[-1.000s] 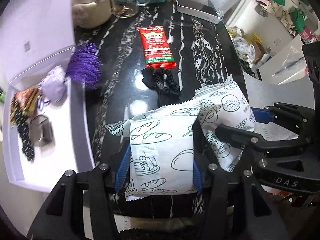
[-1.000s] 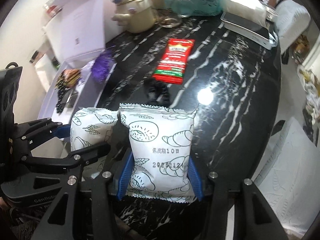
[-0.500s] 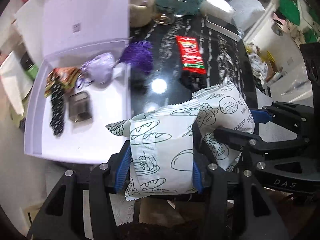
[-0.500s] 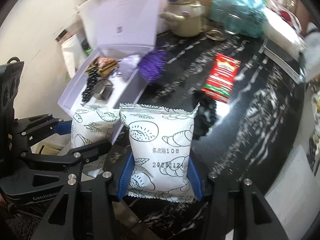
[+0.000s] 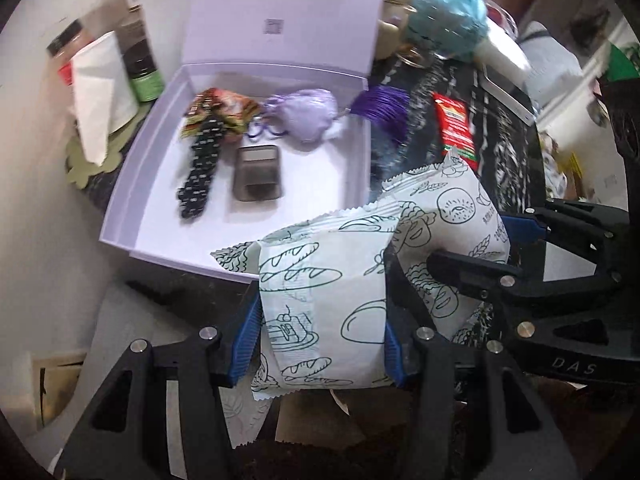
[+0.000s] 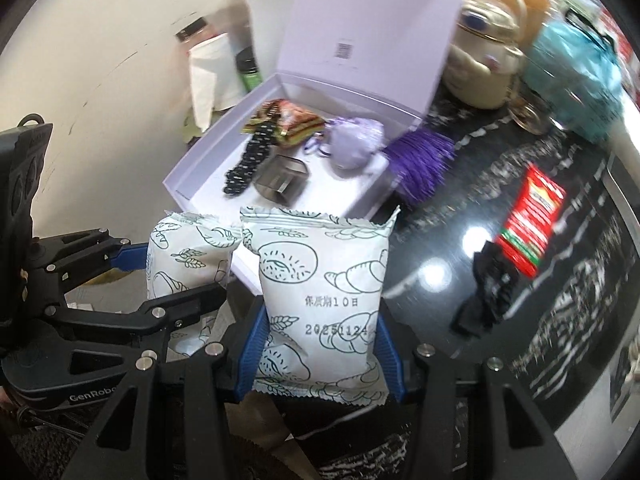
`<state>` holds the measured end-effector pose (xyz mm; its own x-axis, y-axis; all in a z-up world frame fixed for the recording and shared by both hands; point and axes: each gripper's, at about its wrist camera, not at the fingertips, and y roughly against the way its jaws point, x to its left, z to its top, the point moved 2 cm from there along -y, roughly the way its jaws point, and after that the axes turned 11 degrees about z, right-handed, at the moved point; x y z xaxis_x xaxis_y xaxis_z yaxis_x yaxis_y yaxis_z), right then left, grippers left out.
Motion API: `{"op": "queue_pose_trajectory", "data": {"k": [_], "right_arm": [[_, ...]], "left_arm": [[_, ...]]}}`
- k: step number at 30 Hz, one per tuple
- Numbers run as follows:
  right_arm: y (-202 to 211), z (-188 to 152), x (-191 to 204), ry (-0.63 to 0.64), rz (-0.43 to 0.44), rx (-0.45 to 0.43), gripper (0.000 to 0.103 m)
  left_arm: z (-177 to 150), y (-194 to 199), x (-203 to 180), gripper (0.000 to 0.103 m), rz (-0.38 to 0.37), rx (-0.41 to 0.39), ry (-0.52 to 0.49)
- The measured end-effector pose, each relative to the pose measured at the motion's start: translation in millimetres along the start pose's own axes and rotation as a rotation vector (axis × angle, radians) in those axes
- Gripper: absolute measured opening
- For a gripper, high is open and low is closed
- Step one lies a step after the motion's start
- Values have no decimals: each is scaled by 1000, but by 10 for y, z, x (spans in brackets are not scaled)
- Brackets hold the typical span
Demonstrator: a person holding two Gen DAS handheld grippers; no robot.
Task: Organize objects
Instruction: 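Lower both pastry packets into the gift box beside the snack bag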
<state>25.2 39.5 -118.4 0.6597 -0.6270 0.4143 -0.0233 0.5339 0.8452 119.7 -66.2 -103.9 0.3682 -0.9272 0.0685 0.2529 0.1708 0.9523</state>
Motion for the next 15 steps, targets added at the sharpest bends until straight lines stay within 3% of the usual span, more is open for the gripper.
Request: {"op": "queue_pose_trajectory", "data": {"k": [15], "right_arm": [[-363, 520, 135, 97, 58, 42, 51]], "left_arm": [[265, -205, 508, 50, 62, 35, 105]]}}
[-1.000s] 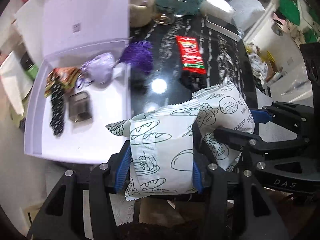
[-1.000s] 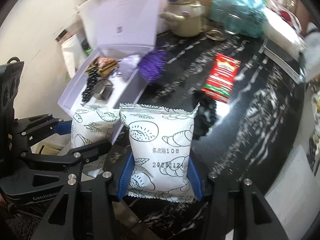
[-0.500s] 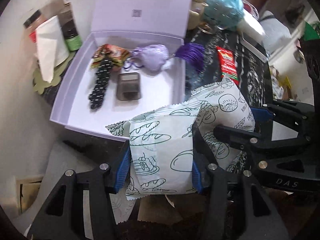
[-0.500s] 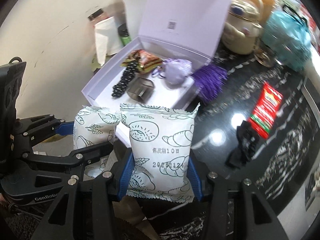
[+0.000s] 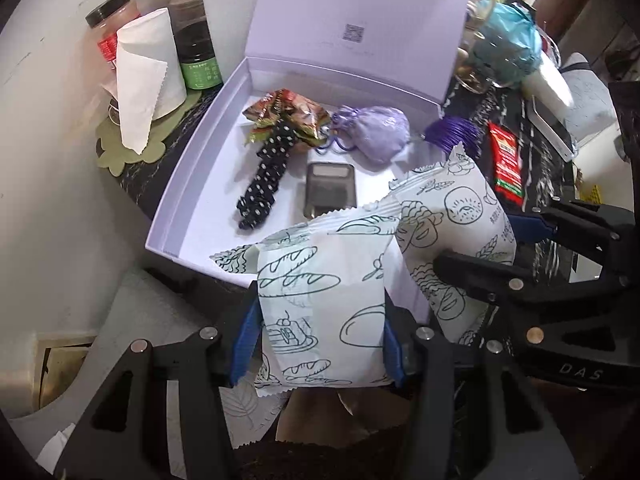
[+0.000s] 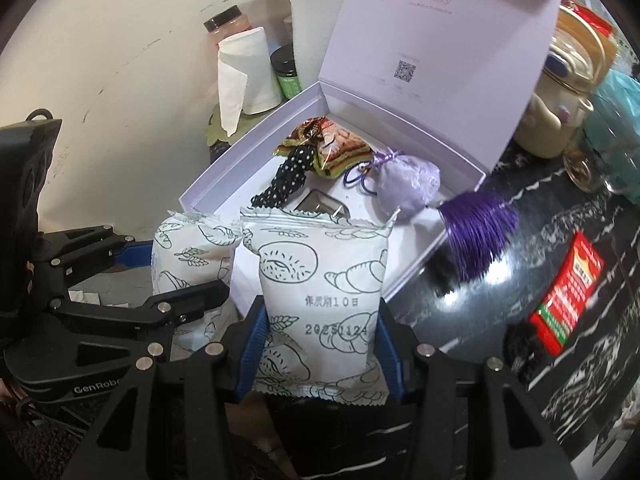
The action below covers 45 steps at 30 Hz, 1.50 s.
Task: Organize objects
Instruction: 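Lower both pastry packets into the gift box beside the snack bag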
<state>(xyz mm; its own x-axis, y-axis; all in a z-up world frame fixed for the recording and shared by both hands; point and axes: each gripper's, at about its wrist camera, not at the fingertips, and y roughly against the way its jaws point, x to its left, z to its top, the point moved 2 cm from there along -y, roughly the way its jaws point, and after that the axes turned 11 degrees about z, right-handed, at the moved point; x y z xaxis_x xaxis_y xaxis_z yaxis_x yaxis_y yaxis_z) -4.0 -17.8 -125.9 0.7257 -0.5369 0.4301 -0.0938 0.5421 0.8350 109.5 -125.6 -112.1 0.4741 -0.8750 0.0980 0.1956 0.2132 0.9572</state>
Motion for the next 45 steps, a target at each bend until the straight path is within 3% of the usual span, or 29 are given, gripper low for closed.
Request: {"op": "queue_pose_trajectory", "data": {"k": [15, 29, 45], "right_arm": [[-137, 393, -324, -57, -20, -1, 51], [-248, 756, -479, -66, -17, -26, 51], [-626, 920, -593, -86, -29, 43, 51]], "left_arm": [[636, -373, -25, 50, -18, 34, -51], [1162, -583, 85, 49, 4, 8, -110], [1358, -1033, 284, 48, 6, 42, -120]]}}
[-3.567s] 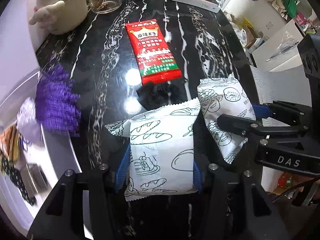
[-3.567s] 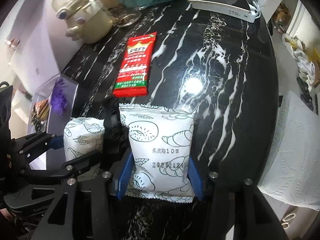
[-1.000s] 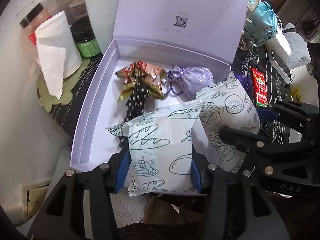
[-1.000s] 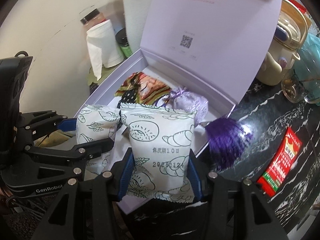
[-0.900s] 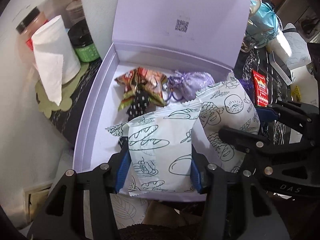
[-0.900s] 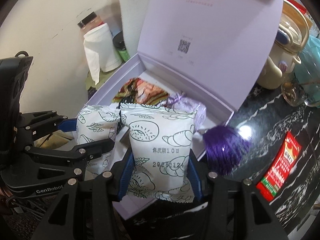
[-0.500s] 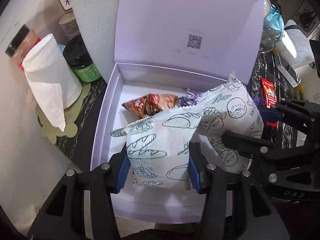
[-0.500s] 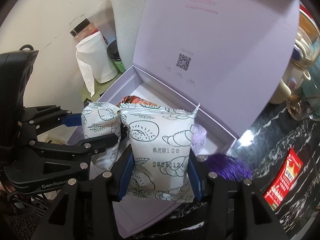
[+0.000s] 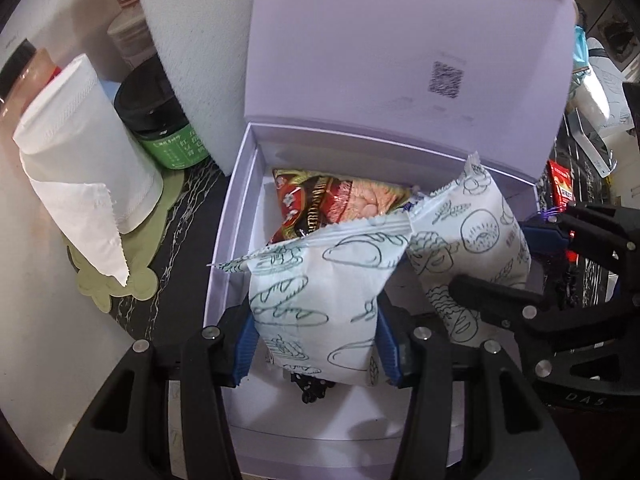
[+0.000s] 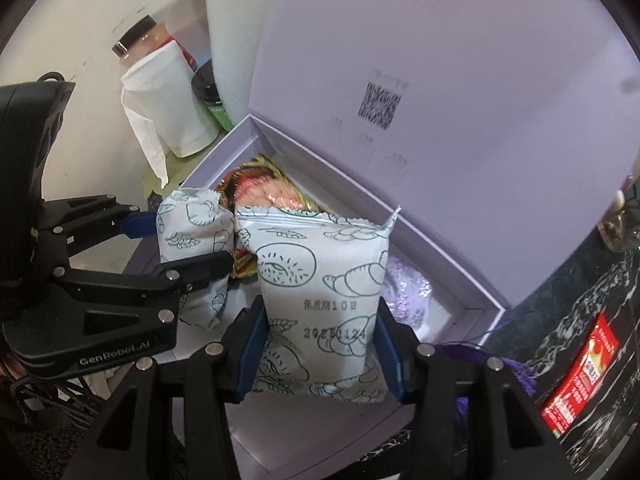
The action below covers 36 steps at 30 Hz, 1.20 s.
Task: Organize objects
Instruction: 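Lower both pastry packets into the gift box beside the snack bag, then open both grippers to release the pastry packets in the box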
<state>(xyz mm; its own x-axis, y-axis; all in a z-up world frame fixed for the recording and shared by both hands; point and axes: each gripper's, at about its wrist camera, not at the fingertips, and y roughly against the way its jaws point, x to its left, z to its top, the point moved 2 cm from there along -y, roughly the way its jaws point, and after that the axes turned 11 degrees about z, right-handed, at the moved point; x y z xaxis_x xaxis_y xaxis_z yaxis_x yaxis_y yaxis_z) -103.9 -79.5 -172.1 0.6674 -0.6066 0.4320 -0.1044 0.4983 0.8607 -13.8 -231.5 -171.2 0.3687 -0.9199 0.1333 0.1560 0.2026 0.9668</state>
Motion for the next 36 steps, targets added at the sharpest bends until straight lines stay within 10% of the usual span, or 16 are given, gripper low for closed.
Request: {"op": "queue_pose_trajectory", "data": {"k": [36], "right_arm": [[105, -106, 227, 11, -46, -4, 60]], "left_arm": [[-438, -30, 181, 49, -55, 7, 78]]}}
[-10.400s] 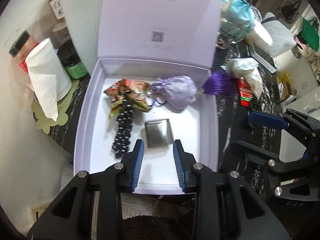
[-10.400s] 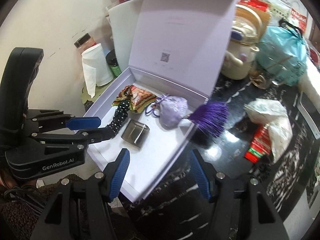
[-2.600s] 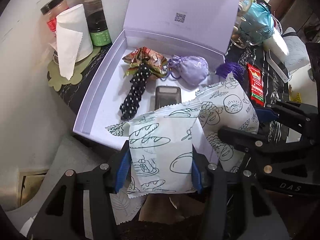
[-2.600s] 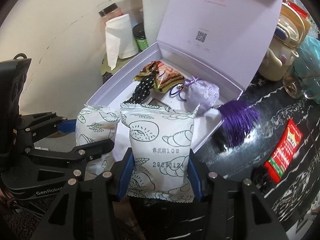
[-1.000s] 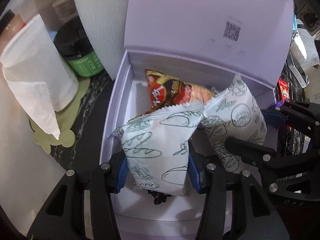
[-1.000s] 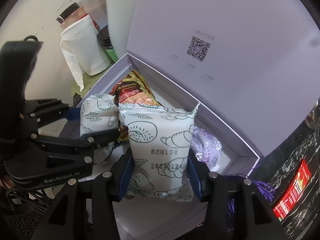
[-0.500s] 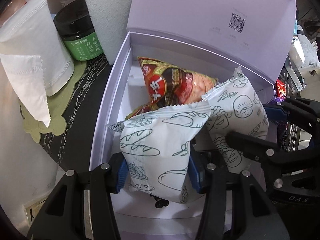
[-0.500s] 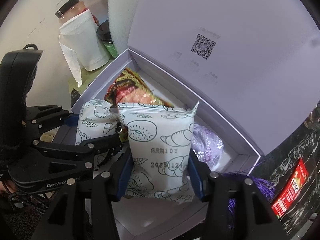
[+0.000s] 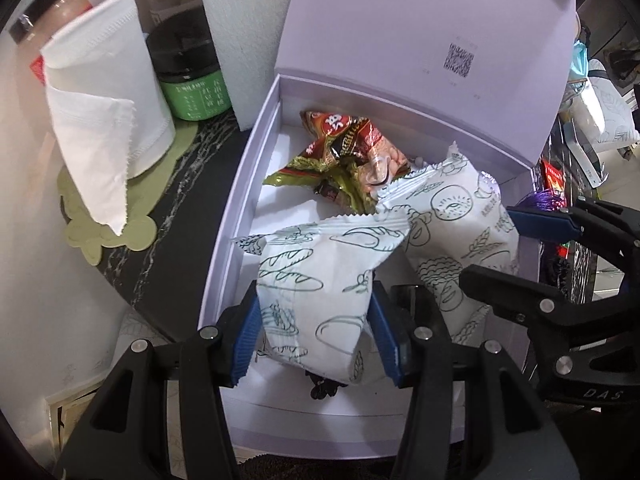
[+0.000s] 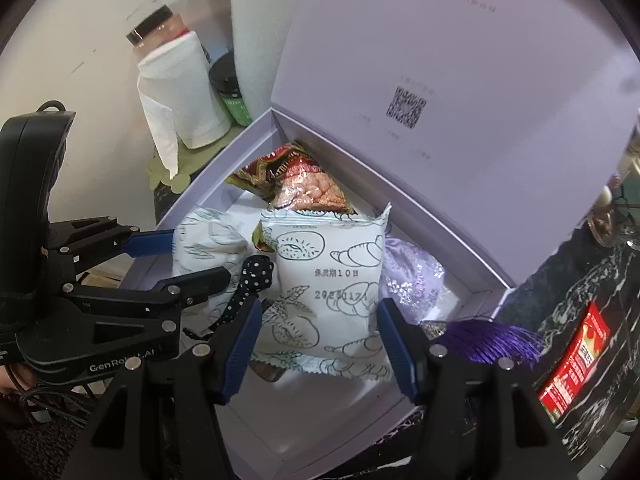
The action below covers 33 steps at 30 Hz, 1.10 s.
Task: Organize objects
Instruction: 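Open both grippers to release the pastry packets in the box, then withdraw both grippers from the box back over the table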
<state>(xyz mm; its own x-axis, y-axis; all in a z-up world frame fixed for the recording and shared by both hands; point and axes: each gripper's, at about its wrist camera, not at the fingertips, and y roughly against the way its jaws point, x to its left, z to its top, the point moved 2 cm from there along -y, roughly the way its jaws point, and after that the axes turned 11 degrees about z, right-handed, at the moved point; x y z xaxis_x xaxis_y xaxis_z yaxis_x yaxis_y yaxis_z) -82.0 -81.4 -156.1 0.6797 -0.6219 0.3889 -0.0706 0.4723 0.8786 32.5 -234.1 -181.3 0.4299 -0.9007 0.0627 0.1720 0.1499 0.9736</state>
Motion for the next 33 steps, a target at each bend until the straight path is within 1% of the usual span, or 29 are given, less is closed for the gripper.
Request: {"op": "queue_pose_trajectory", "data": {"k": [9, 10, 11, 12, 13, 16, 24, 33], "right_arm": [[265, -40, 100, -5, -12, -70, 60], [299, -51, 116, -2, -16, -78, 60], [324, -52, 124, 1, -19, -83, 60], [357, -51, 117, 4, -20, -90, 60], [383, -57, 123, 6, -21, -97, 60], [403, -57, 188, 4, -27, -114, 60], [673, -267, 137, -23, -48, -162, 60], [1026, -594, -47, -99, -110, -224, 60]], "left_arm": [[-36, 287, 55, 49, 21, -88, 2], [-14, 316, 53, 49, 22, -94, 1], [123, 347, 76, 49, 22, -98, 0], [101, 382, 71, 49, 23, -103, 1], [7, 485, 18, 49, 23, -107, 1], [30, 551, -52, 49, 26, -117, -4], [-40, 829, -238, 49, 23, -156, -36], [-78, 1035, -659, 49, -14, -199, -131]]}}
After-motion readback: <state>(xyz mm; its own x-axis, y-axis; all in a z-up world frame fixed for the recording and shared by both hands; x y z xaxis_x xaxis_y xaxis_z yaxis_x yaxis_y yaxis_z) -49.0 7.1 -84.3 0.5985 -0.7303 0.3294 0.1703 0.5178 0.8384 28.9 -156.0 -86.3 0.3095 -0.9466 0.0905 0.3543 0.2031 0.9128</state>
